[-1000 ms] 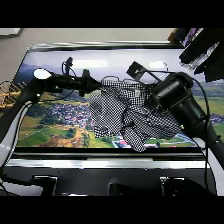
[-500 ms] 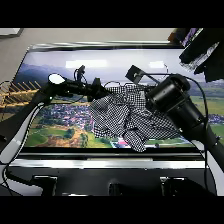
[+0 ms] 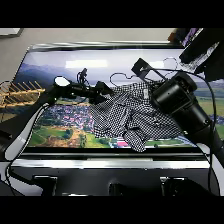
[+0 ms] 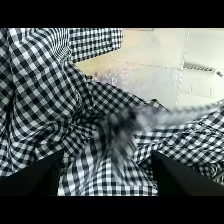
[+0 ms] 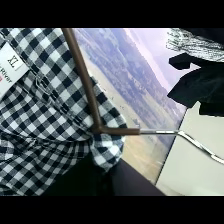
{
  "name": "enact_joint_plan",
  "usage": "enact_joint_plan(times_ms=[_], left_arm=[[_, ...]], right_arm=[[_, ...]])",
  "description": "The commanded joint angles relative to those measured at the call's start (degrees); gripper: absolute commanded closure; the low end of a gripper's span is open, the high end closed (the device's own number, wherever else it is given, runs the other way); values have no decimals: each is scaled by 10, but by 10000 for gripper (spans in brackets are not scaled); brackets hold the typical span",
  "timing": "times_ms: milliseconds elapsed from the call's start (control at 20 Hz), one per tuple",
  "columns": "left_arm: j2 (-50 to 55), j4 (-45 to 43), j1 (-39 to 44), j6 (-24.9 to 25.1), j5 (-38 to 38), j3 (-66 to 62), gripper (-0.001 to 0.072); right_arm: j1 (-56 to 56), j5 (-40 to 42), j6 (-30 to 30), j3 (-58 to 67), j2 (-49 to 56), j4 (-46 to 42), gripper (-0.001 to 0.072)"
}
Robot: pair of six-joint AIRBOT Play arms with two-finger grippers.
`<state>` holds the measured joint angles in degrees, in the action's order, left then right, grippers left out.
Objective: Fold the clothes and pants, and hang the long-sleeved shirts on hangers.
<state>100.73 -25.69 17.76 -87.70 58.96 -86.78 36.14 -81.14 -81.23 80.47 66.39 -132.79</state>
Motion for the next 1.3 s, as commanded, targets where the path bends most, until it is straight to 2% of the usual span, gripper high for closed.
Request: enact_joint_plan(times_ms=[0, 100, 250, 350, 650, 700, 750, 800, 850, 1000, 1150, 1250], left_arm=[[-3, -1, -21, 16, 14, 0, 101], [-6, 0, -34, 38, 48, 10, 102], [-13, 27, -19, 67, 40, 57, 102], [-10, 95, 12, 98, 7, 79, 102], [10, 152, 92, 99, -103, 80, 124], [11, 152, 93, 100, -122, 80, 190], [11, 152, 92, 100, -141, 80, 344], [10, 152, 87, 100, -150, 79, 564], [9, 152, 80, 111, -146, 76, 688], [-10, 130, 45, 132, -120, 61, 690], [-34, 37, 11, 80, -83, 28, 690], [-40, 0, -4, 62, -47, 2, 690]], right_arm=[[0, -2, -7, 0, -1, 6, 685], [0, -6, -7, 0, -1, 10, 684], [0, -17, -26, 0, -1, 13, 684], [0, -16, -26, 0, -1, 15, 684], [0, -17, -42, 0, -1, 16, 684], [0, -19, -42, 0, -1, 16, 684], [0, -22, -45, 0, -1, 16, 684], [0, -29, -53, 0, -1, 16, 684], [1, -41, -54, 0, -1, 16, 685], [1, -86, -44, 0, -1, 36, 687], [1, -79, -24, 0, 3, 82, 687], [1, -78, -25, 0, 11, 79, 687]])
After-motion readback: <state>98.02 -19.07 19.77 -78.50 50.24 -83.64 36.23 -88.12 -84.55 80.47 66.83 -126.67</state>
